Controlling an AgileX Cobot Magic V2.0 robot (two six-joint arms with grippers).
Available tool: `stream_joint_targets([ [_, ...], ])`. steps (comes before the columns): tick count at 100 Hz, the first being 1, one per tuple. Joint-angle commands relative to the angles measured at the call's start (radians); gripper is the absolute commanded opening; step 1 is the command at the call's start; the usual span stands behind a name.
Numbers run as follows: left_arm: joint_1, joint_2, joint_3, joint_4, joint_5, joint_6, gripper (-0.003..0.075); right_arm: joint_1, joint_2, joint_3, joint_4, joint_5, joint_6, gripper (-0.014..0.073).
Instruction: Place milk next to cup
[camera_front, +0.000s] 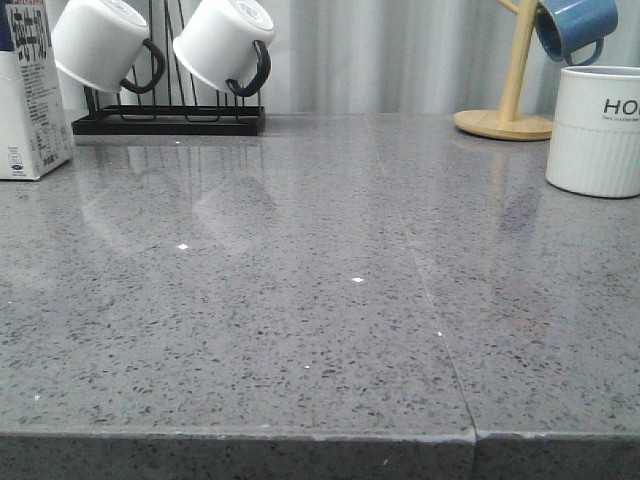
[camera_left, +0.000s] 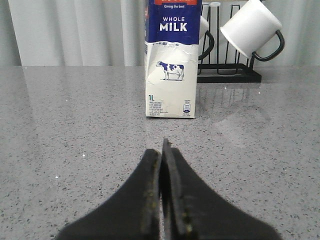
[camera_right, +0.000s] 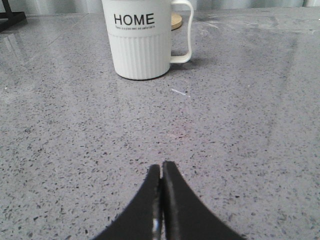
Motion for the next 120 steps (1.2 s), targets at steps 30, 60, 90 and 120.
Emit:
stream_joint_targets([
  [30,0.005,-0.027,0.060,-0.003,-0.076,-0.011,-0.0020,-0.005,-0.024,-0.017,-0.007,-0.072,-0.004,-0.0066],
  [60,0.005,-0.027,0.060,-0.003,-0.076,-0.011,-0.0020,-0.005,-0.024,-0.017,-0.015,-0.074,-0.005,-0.0066],
  [90,0.005,-0.027,0.060,-0.003,-0.076,-0.011,-0.0020,-0.005,-0.024,-0.018,-0.106,-0.238,-0.008,-0.0066],
  [120,0.005,-0.027,0.060,-0.003,-0.076,-0.011,-0.0020,-0.006,-0.024,-0.018,-0.106,-0.484,-0.008,-0.0066],
])
